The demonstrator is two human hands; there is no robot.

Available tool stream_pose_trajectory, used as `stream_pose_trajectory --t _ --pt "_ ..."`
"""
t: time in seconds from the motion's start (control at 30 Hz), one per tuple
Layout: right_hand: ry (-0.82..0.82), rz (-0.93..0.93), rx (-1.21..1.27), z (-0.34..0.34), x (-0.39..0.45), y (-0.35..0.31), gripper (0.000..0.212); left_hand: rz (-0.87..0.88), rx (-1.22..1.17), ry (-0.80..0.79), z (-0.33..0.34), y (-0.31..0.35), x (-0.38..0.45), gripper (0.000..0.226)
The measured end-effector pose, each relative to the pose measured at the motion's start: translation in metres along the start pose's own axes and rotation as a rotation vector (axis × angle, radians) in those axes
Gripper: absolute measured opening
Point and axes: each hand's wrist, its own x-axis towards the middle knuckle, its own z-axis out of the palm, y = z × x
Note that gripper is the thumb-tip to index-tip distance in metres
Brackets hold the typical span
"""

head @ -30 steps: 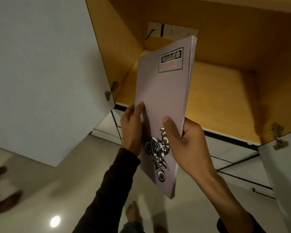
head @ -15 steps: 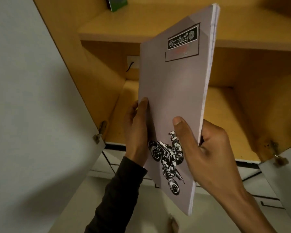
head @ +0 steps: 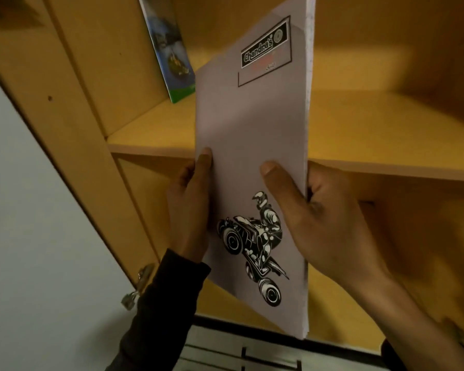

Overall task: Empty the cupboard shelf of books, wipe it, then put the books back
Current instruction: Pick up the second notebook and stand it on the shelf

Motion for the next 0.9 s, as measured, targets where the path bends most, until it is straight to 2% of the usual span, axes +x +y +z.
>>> stream_pose_trajectory --t 0.2,0.53,0.63,0.73,0.9 --pt "-0.019 -0.057 0.068 -0.013 0.053 0.01 0.047 0.082 0.052 -0.009 0.014 0.015 0.044 0.026" --pt "-0.008 -0.038 0.109 0.008 0.138 0.021 0.043 0.18 0.111 -0.024 0.019 0.033 0.137 0.054" --pt "0.033 -0.042 0.087 0.019 0.163 0.019 0.044 0.216 0.144 -0.035 0.018 0.045 0.165 0.049" --pt "0.088 -0.041 0.054 0.029 0.189 0.016 0.049 0.211 0.043 -0.074 0.016 0.054 0.199 0.042" --pt "0.149 0.017 0.051 0.036 0.231 0.026 0.047 0.166 -0.047 -0.098 0.019 0.061 0.245 0.047"
